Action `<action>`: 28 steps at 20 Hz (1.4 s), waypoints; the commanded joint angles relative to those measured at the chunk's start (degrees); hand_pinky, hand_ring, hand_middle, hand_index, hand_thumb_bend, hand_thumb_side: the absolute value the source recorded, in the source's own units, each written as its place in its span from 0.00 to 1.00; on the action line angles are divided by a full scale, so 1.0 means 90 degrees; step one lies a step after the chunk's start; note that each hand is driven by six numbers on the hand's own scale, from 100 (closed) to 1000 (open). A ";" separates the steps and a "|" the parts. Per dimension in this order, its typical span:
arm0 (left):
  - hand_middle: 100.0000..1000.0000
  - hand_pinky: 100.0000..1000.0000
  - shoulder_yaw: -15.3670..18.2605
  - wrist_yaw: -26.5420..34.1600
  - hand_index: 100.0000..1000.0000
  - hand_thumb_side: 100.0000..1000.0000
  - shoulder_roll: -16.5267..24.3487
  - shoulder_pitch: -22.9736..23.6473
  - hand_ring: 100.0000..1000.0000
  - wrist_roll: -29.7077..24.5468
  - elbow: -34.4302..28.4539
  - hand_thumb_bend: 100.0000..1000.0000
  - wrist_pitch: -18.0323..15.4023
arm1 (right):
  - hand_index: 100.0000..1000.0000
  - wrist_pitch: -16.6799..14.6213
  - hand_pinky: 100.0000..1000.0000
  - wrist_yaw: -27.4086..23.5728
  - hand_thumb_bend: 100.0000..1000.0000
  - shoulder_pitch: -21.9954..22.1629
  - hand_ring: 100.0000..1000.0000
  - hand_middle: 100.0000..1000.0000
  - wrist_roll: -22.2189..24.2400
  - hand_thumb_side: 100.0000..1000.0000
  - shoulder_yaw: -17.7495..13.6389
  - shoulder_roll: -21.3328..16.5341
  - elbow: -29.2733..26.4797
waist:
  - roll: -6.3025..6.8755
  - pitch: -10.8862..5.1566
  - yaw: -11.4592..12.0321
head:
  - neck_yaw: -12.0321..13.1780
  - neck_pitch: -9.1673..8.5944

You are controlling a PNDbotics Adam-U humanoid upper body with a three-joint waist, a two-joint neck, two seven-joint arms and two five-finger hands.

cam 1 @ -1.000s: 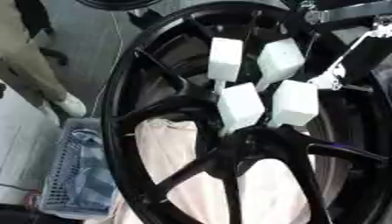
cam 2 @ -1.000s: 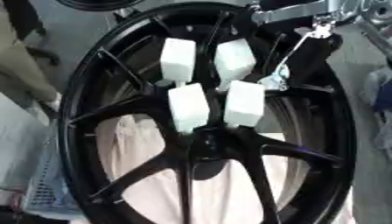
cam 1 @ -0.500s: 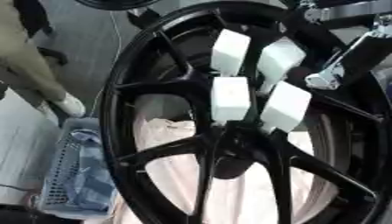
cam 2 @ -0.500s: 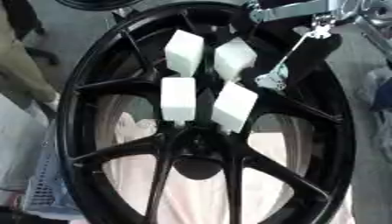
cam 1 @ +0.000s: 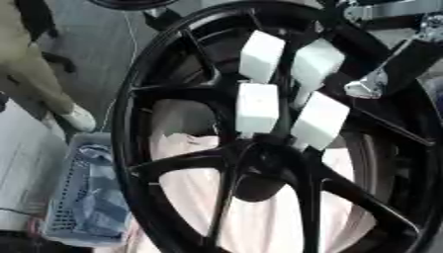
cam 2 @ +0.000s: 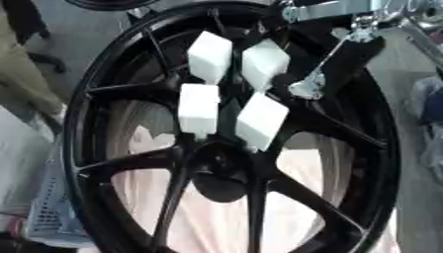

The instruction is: Pull the pin out of the wheel hub.

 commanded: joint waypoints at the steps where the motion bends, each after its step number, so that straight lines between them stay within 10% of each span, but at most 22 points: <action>1: 0.61 0.85 0.0061 0.0033 0.72 0.84 0.0089 0.0012 0.74 0.0009 -0.0130 0.00 -0.0006 | 0.45 0.0042 0.76 -0.0083 0.02 -0.0159 0.67 0.39 -0.0087 0.00 -0.0200 -0.0193 -0.0157 | 0.0031 -0.0256 -0.0022 | 0.0018 0.0017; 13: 0.61 0.85 0.0109 0.0016 0.72 0.83 0.0103 0.0101 0.74 0.0056 -0.0130 0.00 -0.0026 | 0.45 0.0302 0.76 -0.0580 0.02 0.0233 0.67 0.40 -0.0379 0.00 -0.1135 -0.0990 -0.0708 | 0.0087 -0.0370 -0.0205 | 0.0187 0.0119; 28: 0.61 0.85 0.0167 -0.0037 0.72 0.83 0.0044 0.0139 0.74 0.0134 -0.0130 0.00 -0.0062 | 0.47 0.0486 0.76 -0.0701 0.00 0.3230 0.67 0.42 -0.2580 0.00 -0.3576 -0.2643 0.0311 | 0.0293 -0.0338 -0.0499 | 0.0484 0.0147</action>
